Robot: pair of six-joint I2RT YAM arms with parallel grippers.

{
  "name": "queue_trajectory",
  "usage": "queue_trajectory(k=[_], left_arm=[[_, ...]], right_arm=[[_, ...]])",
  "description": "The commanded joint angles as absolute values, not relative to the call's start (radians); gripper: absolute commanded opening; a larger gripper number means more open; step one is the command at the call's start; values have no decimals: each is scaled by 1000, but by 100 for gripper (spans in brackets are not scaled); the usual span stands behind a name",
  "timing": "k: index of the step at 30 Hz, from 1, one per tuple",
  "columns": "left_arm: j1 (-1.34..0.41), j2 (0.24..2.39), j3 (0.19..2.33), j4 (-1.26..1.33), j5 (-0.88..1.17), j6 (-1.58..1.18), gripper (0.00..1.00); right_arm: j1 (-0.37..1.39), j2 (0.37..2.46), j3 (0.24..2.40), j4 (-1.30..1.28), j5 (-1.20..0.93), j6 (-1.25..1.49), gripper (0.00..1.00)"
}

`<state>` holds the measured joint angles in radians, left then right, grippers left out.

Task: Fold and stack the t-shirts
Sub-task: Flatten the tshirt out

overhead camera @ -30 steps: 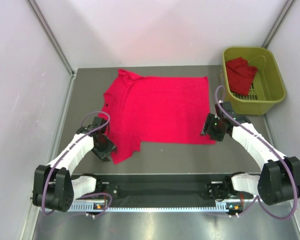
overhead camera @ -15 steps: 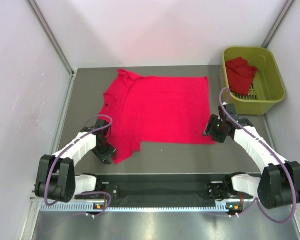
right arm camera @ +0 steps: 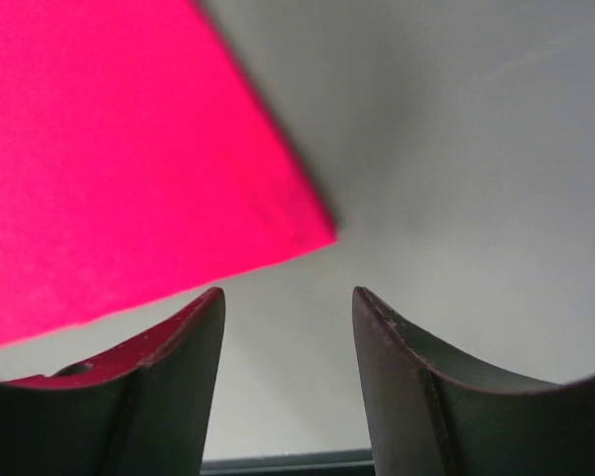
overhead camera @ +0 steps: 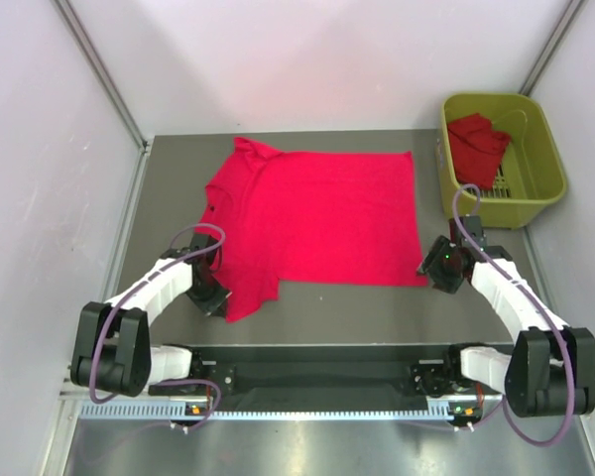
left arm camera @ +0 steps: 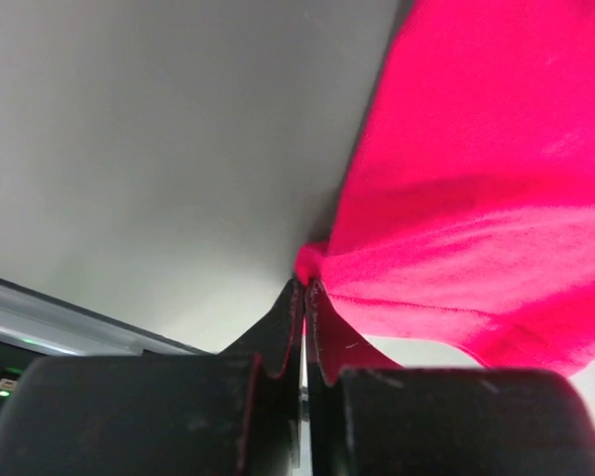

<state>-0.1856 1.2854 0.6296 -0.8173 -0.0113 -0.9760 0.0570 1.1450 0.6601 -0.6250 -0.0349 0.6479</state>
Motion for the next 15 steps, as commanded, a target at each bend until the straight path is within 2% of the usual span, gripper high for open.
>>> queue_trajectory(k=[1, 5, 15], left_arm=[[-186, 1249, 678, -848, -49, -948, 0], [-186, 1203, 687, -847, -31, -936, 0], [-186, 1187, 719, -839, -6, -908, 0]], right_arm=[[-26, 1152, 644, -569, -47, 647, 53], [-64, 1200, 640, -526, -104, 620, 47], [-64, 1197, 569, -468, -152, 701, 46]])
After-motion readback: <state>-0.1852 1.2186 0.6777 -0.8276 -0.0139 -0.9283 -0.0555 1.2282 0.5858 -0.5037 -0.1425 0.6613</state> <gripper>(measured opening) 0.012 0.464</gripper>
